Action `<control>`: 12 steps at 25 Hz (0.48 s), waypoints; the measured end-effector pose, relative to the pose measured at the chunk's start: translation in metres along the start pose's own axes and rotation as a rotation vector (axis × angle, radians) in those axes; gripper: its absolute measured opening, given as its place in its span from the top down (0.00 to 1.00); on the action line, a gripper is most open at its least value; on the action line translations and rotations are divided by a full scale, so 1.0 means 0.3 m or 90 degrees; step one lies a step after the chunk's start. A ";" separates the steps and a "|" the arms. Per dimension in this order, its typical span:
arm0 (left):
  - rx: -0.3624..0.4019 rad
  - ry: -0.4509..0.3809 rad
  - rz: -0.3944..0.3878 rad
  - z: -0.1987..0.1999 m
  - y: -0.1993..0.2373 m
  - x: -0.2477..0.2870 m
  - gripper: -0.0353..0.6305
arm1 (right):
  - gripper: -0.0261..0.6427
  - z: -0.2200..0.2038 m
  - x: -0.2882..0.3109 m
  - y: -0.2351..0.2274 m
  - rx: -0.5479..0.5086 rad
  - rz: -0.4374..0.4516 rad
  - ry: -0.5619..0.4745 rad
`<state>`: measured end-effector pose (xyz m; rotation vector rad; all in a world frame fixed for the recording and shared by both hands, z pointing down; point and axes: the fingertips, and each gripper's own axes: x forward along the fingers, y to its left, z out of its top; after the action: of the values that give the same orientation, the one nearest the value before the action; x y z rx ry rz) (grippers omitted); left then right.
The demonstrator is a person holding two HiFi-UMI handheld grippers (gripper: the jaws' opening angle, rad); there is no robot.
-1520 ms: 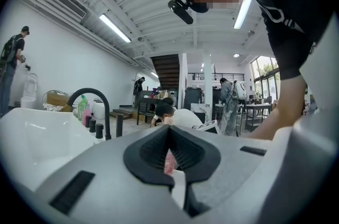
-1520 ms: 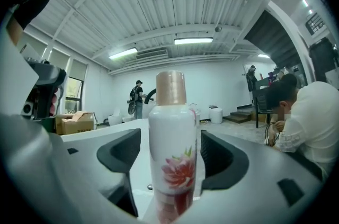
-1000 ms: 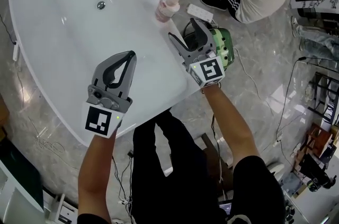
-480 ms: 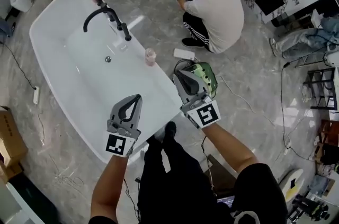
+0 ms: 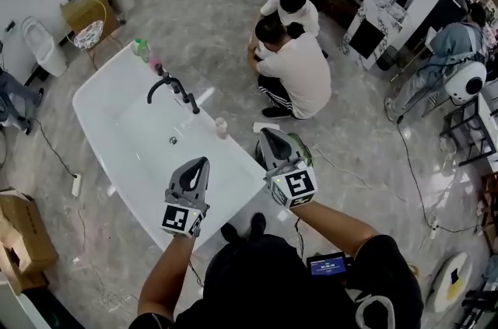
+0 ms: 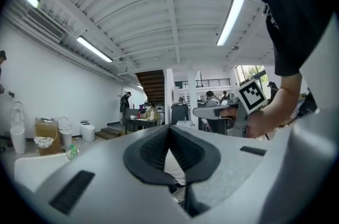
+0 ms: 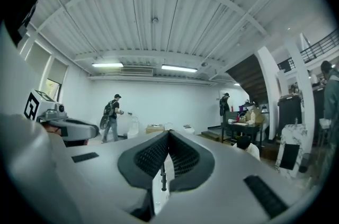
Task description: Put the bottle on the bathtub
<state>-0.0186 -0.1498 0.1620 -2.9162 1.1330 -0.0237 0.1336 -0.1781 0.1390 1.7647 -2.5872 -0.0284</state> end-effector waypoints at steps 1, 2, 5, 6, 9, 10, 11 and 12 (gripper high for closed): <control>0.004 0.001 0.007 0.021 0.000 0.000 0.94 | 0.95 0.037 -0.015 -0.008 -0.002 -0.014 -0.007; 0.008 0.003 0.018 0.033 0.001 -0.002 0.94 | 0.95 0.066 -0.035 -0.014 -0.006 -0.029 -0.013; 0.012 0.007 0.069 0.053 0.027 -0.016 0.94 | 0.95 0.119 -0.092 -0.016 -0.019 -0.061 -0.025; 0.015 0.008 0.086 0.063 0.039 -0.020 0.94 | 0.95 0.128 -0.106 -0.015 -0.021 -0.067 -0.026; 0.024 0.008 0.131 0.095 0.065 -0.029 0.94 | 0.95 0.133 -0.153 -0.021 -0.023 -0.077 -0.021; 0.025 0.009 0.144 0.103 0.071 -0.033 0.94 | 0.95 0.129 -0.169 -0.020 -0.024 -0.078 -0.018; 0.026 0.009 0.156 0.110 0.078 -0.039 0.94 | 0.95 0.125 -0.182 -0.018 -0.025 -0.079 -0.015; 0.026 0.010 0.165 0.114 0.084 -0.044 0.94 | 0.95 0.120 -0.191 -0.014 -0.027 -0.078 -0.014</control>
<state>-0.0447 -0.1591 0.1273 -2.7148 1.4839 -0.0656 0.1578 -0.1258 0.1030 1.9161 -2.4686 -0.1030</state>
